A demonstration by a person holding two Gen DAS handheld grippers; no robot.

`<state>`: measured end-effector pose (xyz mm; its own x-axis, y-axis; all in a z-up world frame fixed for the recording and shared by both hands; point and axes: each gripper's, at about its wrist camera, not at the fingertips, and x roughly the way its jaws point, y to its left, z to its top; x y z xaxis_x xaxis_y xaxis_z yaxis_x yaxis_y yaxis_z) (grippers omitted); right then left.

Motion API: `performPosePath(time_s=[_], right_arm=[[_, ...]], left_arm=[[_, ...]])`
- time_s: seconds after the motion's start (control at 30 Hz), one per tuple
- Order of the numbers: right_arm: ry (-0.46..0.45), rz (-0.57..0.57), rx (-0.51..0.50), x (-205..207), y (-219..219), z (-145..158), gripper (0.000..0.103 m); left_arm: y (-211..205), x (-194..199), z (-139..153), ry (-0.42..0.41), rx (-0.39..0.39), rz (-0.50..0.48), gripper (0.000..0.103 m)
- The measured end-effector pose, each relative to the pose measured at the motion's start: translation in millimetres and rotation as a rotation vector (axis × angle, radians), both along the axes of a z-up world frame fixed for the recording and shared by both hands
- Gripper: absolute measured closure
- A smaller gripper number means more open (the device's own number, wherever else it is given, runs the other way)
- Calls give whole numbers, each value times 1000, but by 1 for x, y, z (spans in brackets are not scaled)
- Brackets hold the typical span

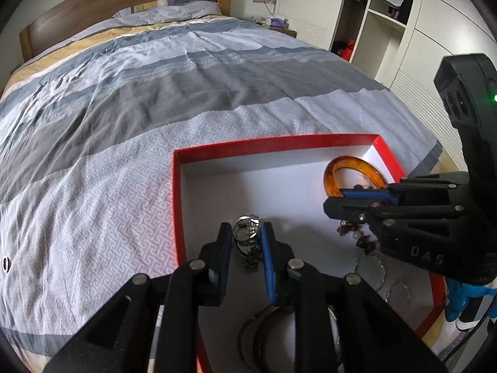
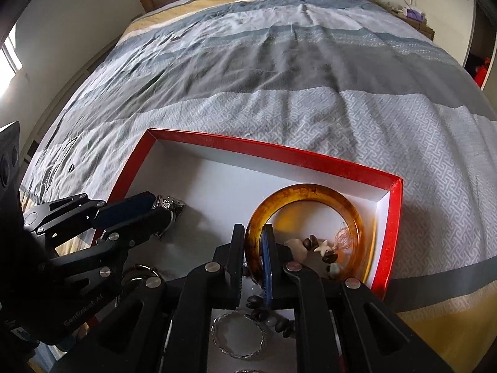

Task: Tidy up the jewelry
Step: 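Carry the ring and amber bangle into the red box and open both tools, then withdraw both tools from the box toward the necklace and last ring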

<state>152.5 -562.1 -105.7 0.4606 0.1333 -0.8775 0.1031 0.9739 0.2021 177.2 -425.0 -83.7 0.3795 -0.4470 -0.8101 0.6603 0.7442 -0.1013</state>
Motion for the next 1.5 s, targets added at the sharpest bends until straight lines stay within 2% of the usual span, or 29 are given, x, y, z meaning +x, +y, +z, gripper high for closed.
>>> performPosePath(time_s=[0.13, 0.2, 0.33, 0.47, 0.6, 0.77, 0.97, 1.1, 1.5], right_arm=[[5, -8, 4, -2, -1, 0, 91], [6, -14, 8, -3, -1, 1, 88], [3, -14, 1, -8, 1, 5, 75], [-9, -29, -5, -16, 0, 12, 71], [-28, -55, 2, -27, -1, 22, 69], [-59, -83, 9, -48, 2, 38, 69], [-106, -133, 25, -80, 13, 60, 68], [-137, -160, 23, -105, 27, 76, 67], [-213, -214, 21, -173, 84, 117, 62]], left_arm=[[1, -1, 0, 3, 2, -4, 83], [2, -1, 0, 13, -2, -3, 84], [4, -3, 1, 25, -6, -11, 83], [9, -7, 3, 38, -13, -9, 81], [16, -14, 8, 49, -23, -15, 72], [30, -28, 19, 50, -36, -20, 72], [55, -56, 45, 18, -39, -2, 71], [77, -76, 65, -20, -32, 33, 62], [160, -134, 116, -146, -9, 148, 57]])
